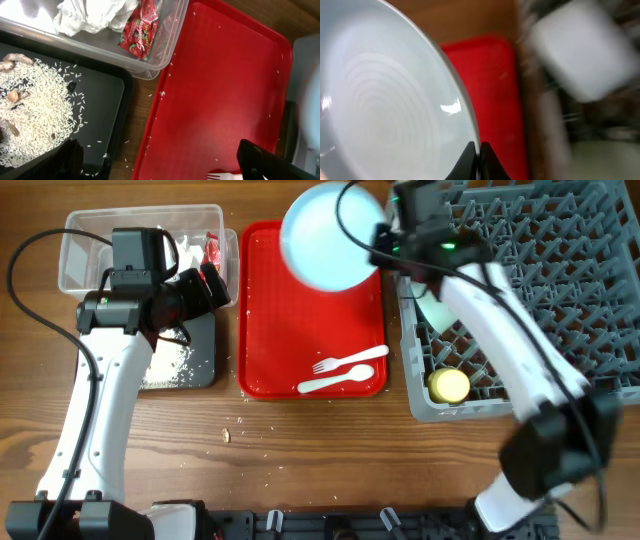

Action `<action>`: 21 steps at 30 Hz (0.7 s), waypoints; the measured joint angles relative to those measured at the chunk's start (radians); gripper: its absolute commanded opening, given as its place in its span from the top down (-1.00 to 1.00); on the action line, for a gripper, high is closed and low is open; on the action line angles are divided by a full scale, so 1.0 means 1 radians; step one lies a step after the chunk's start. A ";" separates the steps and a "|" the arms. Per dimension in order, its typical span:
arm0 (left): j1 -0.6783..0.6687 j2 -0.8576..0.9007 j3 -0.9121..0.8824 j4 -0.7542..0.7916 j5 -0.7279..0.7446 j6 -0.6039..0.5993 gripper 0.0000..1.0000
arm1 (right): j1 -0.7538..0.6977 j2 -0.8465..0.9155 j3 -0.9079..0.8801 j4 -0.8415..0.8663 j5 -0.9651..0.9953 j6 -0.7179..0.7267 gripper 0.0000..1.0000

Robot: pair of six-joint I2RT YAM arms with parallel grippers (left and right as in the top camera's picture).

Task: Sort waste into correct bins and load items into the dishwasher rack
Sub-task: 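Stand the light-blue plate upright in the dish rack and release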

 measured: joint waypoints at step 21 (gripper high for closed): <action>0.000 0.000 0.000 0.000 0.000 0.000 -1.00 | -0.210 0.015 0.001 0.067 0.823 -0.452 0.91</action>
